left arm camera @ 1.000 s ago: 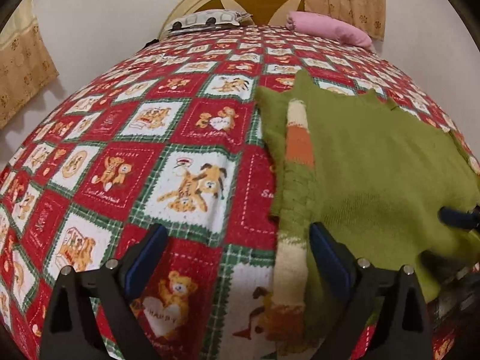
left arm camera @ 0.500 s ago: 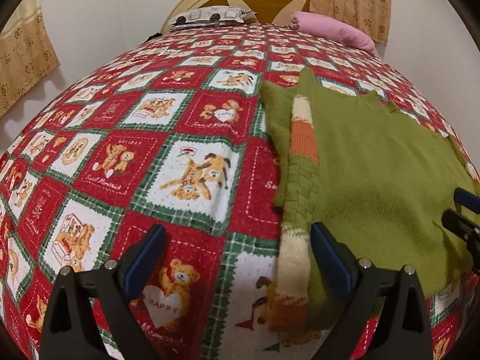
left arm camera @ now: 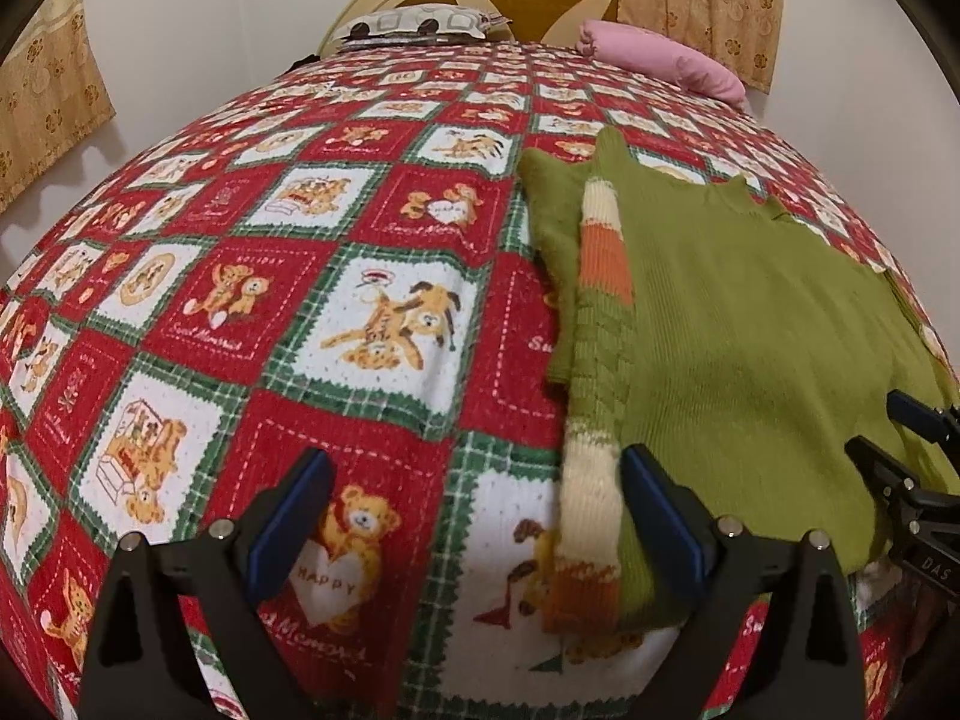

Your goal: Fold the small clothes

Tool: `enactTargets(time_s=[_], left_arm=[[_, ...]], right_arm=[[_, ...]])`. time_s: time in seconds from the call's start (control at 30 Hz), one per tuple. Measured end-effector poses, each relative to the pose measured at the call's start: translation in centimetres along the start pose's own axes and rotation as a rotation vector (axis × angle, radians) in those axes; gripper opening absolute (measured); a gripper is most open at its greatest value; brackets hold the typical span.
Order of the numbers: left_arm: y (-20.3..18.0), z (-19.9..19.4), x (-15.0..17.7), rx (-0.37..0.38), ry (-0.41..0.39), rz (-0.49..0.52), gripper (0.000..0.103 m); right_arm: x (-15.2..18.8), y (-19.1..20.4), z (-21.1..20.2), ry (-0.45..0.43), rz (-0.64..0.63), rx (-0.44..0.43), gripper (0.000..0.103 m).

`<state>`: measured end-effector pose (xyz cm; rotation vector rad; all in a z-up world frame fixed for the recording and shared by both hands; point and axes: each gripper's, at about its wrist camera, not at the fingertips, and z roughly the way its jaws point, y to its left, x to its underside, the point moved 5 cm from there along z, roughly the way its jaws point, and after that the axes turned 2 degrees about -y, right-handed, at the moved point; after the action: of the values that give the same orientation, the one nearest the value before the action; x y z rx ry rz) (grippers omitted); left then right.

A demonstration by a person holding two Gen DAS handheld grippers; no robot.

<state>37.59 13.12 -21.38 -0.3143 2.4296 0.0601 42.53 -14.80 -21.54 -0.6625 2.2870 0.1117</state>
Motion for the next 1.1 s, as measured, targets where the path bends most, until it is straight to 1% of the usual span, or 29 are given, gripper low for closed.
enactTargets(time_s=[0.1,0.33,0.43,0.47,0.5,0.53,0.6,0.67,0.7,0.77,0.83,0.87,0.9,0.93,0.97,1.0,1.03,1.07,1.1], left_arm=[[-0.1,-0.1,0.1,-0.009,-0.002,0.004,0.099],[0.1,-0.5,0.7,-0.023,-0.001,0.005,0.101],[0.0,-0.9,0.7,-0.024,-0.017,0.011,0.101],[0.0,-0.9,0.6,-0.018,-0.014,0.013,0.101],[0.0,-1.0,0.4,-0.009,-0.010,0.015,0.100],[0.1,-1.5,-0.1,-0.004,-0.019,0.019,0.099],[-0.2,-2.7,-1.3,-0.016,-0.078,0.056,0.098],[-0.8,-3.8,-3.2,-0.016,-0.131,0.093,0.098],[-1.1,-3.9,-3.9,-0.011,-0.138,0.101,0.099],[-2.0,-3.2,-5.7,-0.006,-0.143,0.126,0.099],[-3.1,-1.3,-6.9,-0.034,-0.115,0.169,0.099],[-3.4,-0.3,-7.1,-0.059,-0.097,0.186,0.099],[-3.6,0.9,-7.1,-0.096,-0.079,0.207,0.099],[-3.6,2.0,-7.0,-0.137,-0.059,0.229,0.099],[-3.4,2.8,-6.8,-0.151,-0.038,0.241,0.101],[-3.1,3.4,-6.5,-0.131,-0.024,0.234,0.101],[-2.5,3.3,-6.4,-0.100,-0.030,0.197,0.102],[-2.0,3.1,-6.5,-0.067,-0.029,0.160,0.101],[-1.5,2.8,-6.4,-0.029,-0.027,0.133,0.101]], right_arm=[[0.2,0.1,-0.1,-0.016,-0.001,0.007,0.074],[0.3,-0.1,-0.3,-0.026,0.014,-0.007,0.074],[0.3,-0.1,-0.3,-0.026,0.018,-0.011,0.074],[0.3,-0.2,-0.4,-0.025,0.023,-0.020,0.074],[0.3,-0.5,-0.6,-0.028,0.043,-0.057,0.074],[0.2,-0.9,-0.8,-0.027,0.069,-0.090,0.074],[0.2,-2.1,-1.8,-0.038,0.122,-0.105,0.074],[0.0,-3.3,-3.2,-0.082,0.149,-0.084,0.074],[0.0,-4.0,-3.7,-0.099,0.151,-0.070,0.074],[-0.3,-4.9,-3.6,-0.090,0.142,-0.038,0.074],[-0.5,-6.3,-2.8,-0.068,0.155,0.004,0.074],[-0.5,-7.1,-2.0,-0.043,0.178,0.009,0.074],[-0.3,-7.5,-0.9,0.002,0.200,-0.002,0.074],[-0.2,-7.6,-0.3,0.027,0.202,-0.006,0.075],[-0.3,-7.2,0.2,0.040,0.177,0.006,0.076],[-0.5,-6.7,0.2,0.040,0.135,0.028,0.076],[-0.7,-6.4,-0.1,0.039,0.119,0.043,0.076],[-0.8,-6.3,-0.5,0.030,0.120,0.049,0.076],[-1.0,-6.0,-1.3,0.002,0.120,0.057,0.076]])
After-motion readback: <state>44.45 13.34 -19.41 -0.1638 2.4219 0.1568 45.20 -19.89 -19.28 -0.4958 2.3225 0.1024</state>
